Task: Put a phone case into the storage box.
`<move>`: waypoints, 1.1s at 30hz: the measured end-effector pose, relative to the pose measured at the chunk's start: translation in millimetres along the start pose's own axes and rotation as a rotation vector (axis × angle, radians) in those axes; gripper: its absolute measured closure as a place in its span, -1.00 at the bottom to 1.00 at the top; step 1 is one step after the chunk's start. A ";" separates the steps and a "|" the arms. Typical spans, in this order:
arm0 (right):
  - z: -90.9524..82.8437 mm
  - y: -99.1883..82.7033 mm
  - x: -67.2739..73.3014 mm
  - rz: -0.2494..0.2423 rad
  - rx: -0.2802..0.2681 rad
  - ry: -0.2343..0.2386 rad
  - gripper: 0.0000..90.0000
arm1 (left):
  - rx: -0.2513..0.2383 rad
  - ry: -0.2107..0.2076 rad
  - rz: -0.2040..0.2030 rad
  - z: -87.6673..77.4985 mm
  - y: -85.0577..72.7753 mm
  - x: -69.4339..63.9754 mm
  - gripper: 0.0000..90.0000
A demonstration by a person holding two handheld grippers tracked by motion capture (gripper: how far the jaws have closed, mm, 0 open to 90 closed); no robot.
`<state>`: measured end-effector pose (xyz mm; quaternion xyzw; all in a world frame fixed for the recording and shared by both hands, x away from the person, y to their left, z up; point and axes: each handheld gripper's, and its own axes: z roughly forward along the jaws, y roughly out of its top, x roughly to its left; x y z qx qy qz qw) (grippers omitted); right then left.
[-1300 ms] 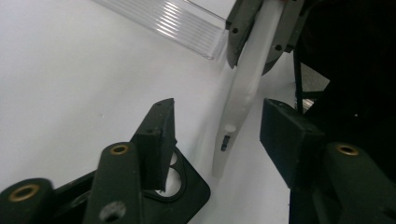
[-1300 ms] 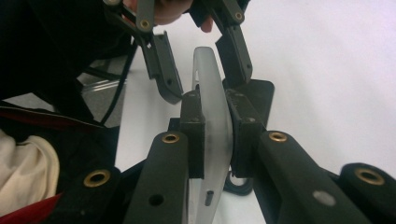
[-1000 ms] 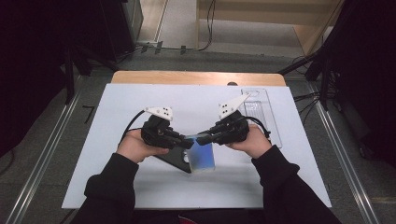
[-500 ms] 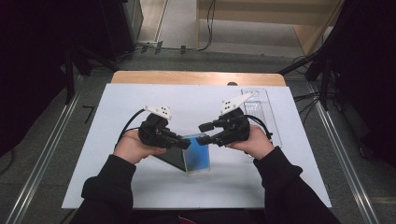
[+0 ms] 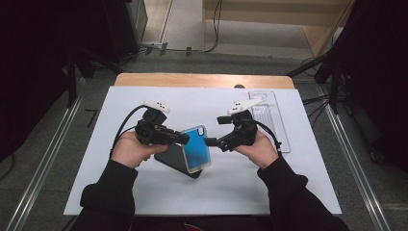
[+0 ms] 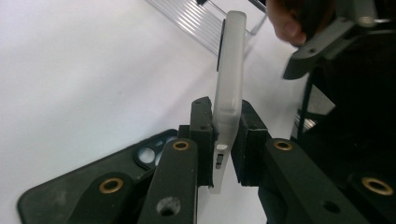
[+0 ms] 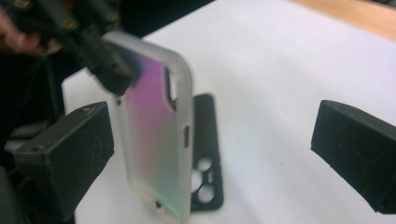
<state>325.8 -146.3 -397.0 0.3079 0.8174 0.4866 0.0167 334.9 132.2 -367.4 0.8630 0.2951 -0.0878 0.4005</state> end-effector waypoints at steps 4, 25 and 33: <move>0.0 -4.7 -1.8 0.046 -0.036 -0.033 -1.00 | -0.016 0.033 -0.035 -2.2 1.1 -0.2 0.79; 25.6 -13.7 21.6 0.089 -0.037 -0.167 -1.00 | -0.048 0.180 -0.189 0.5 6.7 -4.6 0.79; 37.7 -14.1 32.1 0.100 -0.032 -0.201 -1.00 | -0.059 0.176 -0.231 6.1 7.5 -6.8 0.79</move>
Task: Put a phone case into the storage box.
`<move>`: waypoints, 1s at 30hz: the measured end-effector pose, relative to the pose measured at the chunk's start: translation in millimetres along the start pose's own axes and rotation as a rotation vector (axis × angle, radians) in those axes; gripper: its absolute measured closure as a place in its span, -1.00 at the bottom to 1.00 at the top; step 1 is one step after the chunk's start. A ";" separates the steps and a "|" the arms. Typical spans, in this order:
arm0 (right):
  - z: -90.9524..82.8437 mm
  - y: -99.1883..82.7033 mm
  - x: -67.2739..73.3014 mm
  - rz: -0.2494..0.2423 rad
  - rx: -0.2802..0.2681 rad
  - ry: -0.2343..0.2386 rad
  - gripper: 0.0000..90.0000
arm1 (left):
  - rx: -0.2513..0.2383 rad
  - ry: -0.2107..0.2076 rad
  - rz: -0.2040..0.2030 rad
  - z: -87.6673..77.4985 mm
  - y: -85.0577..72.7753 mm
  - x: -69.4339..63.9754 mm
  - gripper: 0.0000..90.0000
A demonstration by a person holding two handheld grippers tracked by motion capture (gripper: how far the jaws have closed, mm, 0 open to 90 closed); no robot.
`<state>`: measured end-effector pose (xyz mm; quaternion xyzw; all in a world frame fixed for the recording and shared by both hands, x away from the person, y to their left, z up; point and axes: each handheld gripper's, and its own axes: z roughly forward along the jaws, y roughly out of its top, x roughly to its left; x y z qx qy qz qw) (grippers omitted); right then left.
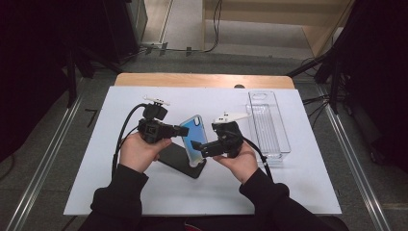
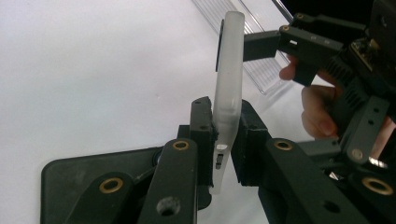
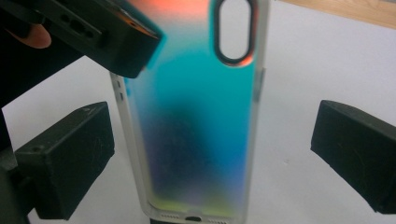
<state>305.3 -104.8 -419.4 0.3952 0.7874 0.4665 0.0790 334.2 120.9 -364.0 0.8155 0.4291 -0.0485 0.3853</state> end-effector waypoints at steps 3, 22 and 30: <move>3.4 0.1 4.2 -0.008 0.000 -0.005 -1.00 | -0.004 -0.001 -0.006 1.1 -0.2 -1.2 0.79; 13.4 -0.5 13.0 -0.020 -0.006 -0.055 -0.68 | -0.010 -0.022 -0.008 11.1 -1.4 -13.6 0.78; 11.2 0.9 11.9 -0.038 -0.004 -0.072 -0.66 | -0.021 -0.065 -0.028 5.8 0.6 -14.1 0.41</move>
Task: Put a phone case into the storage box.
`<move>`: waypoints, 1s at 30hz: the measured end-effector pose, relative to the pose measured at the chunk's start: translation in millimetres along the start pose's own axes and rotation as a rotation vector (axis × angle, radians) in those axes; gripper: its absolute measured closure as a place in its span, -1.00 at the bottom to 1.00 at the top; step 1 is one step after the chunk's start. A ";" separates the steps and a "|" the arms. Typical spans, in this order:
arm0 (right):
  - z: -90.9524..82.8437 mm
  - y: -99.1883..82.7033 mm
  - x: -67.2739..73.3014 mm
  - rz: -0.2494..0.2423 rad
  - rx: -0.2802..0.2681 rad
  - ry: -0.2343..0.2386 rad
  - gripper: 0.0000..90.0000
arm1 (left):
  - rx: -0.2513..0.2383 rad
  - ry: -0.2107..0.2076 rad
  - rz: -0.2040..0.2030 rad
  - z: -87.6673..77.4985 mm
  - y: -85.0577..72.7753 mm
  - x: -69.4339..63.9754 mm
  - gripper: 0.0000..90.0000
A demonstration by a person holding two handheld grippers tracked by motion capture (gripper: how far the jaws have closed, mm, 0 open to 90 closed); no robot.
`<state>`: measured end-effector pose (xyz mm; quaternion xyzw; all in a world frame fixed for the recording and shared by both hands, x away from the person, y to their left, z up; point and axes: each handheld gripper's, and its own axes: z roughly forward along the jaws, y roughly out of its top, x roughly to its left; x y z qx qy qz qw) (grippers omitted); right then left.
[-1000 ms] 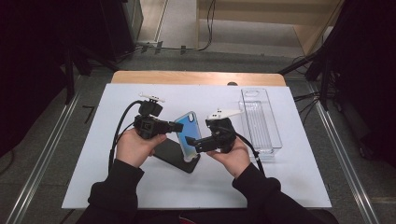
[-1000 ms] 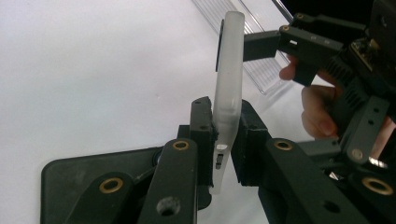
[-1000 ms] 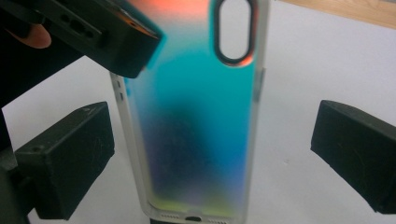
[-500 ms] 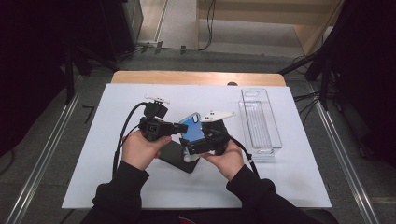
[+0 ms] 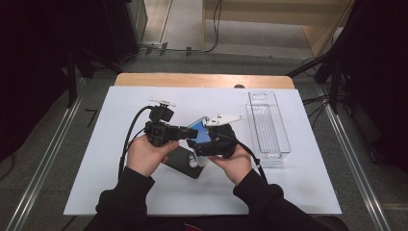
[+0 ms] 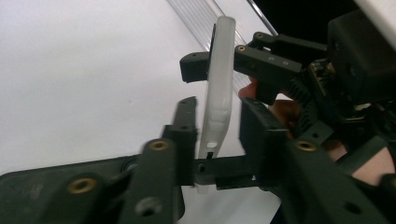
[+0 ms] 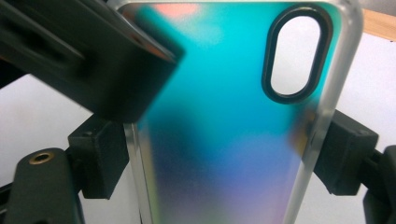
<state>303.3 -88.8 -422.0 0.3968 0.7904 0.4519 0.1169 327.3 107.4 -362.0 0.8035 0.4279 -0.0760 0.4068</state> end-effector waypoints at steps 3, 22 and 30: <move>-0.6 -0.3 -4.2 -0.005 0.006 -0.006 -0.66 | -0.005 -0.009 -0.003 -3.8 0.7 0.4 0.16; -20.7 3.3 -40.8 -0.021 0.019 0.080 -0.66 | 0.039 -0.096 0.208 -0.7 -18.9 21.6 -0.29; -30.4 6.0 -51.4 -0.011 0.009 0.114 -0.66 | 0.061 -0.075 0.234 4.2 -34.2 31.9 -0.29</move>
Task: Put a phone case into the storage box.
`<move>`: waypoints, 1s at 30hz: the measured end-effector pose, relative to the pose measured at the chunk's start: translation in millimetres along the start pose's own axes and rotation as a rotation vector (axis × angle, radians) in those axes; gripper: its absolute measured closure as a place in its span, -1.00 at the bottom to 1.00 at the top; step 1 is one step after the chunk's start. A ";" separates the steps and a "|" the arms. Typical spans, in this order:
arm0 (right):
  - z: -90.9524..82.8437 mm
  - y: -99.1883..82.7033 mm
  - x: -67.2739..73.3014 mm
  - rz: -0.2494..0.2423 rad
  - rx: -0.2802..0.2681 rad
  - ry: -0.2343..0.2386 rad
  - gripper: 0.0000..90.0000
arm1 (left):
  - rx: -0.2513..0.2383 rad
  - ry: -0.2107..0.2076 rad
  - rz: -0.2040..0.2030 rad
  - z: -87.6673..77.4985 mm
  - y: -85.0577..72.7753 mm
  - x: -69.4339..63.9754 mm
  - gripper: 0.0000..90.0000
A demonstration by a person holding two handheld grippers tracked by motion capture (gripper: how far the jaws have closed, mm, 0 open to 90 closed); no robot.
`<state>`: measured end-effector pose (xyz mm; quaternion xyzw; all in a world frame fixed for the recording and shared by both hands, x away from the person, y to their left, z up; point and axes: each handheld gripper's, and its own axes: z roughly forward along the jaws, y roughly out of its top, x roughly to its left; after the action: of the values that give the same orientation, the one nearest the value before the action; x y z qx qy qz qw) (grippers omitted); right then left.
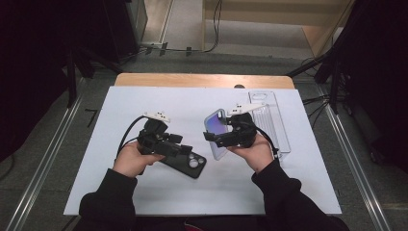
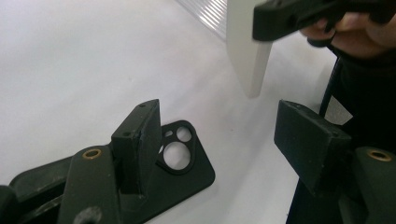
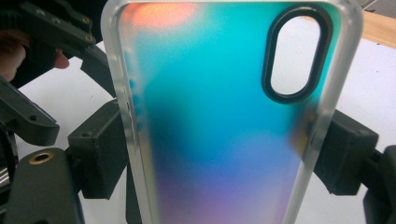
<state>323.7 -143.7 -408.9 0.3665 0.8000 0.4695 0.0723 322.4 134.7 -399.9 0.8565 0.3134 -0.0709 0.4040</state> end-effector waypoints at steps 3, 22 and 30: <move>-2.7 0.8 -2.2 -0.009 0.004 -0.002 -0.66 | 0.014 0.003 0.003 1.8 -8.1 3.2 -0.29; -24.4 6.8 -20.6 0.018 -0.002 -0.017 -0.66 | 0.008 0.074 0.006 3.9 -59.4 17.5 -0.29; -39.3 10.8 -32.6 0.036 -0.012 -0.041 -0.66 | 0.000 0.082 -0.015 0.0 -69.3 21.2 -0.36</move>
<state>334.8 -189.3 -386.1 0.3899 0.7887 0.4681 0.0824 298.1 177.9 -452.7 0.8563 0.3362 -0.0388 0.3901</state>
